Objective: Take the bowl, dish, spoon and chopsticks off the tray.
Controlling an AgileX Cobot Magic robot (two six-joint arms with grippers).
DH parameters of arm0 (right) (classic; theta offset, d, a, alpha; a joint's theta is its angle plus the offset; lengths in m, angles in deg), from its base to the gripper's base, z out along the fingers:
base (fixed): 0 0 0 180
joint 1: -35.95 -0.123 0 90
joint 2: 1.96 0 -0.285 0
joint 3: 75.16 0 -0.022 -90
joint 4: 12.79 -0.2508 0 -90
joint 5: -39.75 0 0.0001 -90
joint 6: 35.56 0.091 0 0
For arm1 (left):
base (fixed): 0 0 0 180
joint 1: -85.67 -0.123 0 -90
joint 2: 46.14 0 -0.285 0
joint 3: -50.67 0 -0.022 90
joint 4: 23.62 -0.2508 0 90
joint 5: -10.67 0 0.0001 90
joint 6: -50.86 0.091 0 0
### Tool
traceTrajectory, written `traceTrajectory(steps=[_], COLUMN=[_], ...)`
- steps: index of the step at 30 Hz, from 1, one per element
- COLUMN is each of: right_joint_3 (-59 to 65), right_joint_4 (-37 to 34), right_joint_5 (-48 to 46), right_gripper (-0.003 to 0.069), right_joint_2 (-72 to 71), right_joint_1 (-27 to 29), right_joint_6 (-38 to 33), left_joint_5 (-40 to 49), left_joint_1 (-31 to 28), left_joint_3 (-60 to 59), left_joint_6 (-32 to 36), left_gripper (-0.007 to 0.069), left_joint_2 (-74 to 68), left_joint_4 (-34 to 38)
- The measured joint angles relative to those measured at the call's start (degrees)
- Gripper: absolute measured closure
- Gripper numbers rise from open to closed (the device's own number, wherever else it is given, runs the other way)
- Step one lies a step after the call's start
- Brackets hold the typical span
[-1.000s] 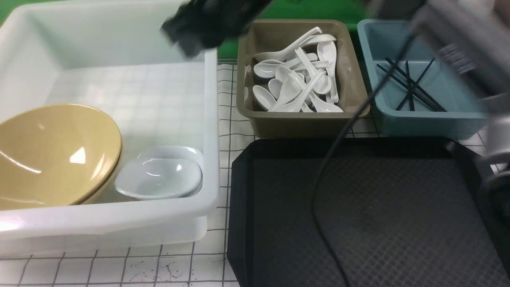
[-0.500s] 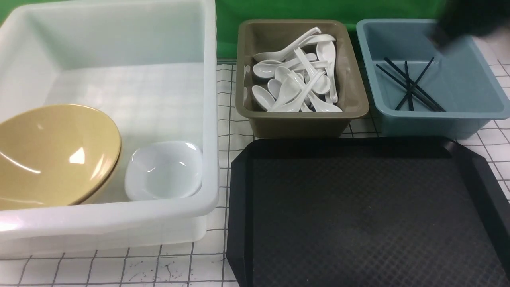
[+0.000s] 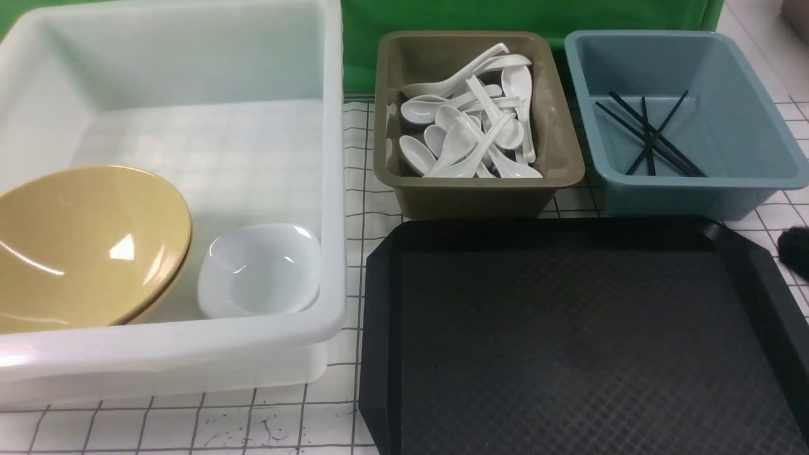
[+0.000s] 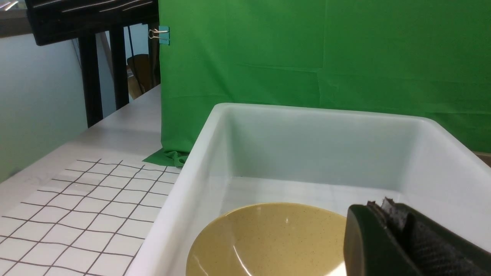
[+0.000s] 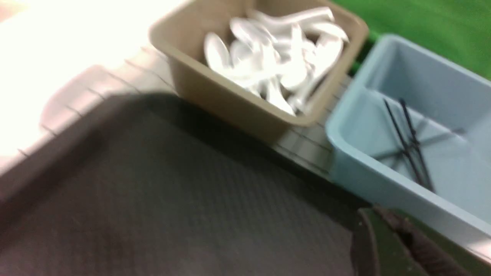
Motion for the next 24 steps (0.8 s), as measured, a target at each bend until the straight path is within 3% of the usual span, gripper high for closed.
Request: traceTrajectory(steps=[6, 24], right_joint_3=[11.4, 18.0], right_joint_4=[0.0, -0.2], right_joint_5=[16.4, 17.6], right_gripper=[0.0622, 0.0622], right_joint_2=[-1.8, -4.6], right_joint_1=[0.0, 0.4], right_joint_6=[0.6, 3.7], left_joint_5=[0.0, 0.0], left_joint_1=[0.0, 0.0], left_joint_3=[0.0, 0.0], left_joint_6=[0.0, -0.1], left_gripper=[0.063, 0.063], left_joint_2=[0.0, 0.0], left_joint_4=[0.0, 0.0])
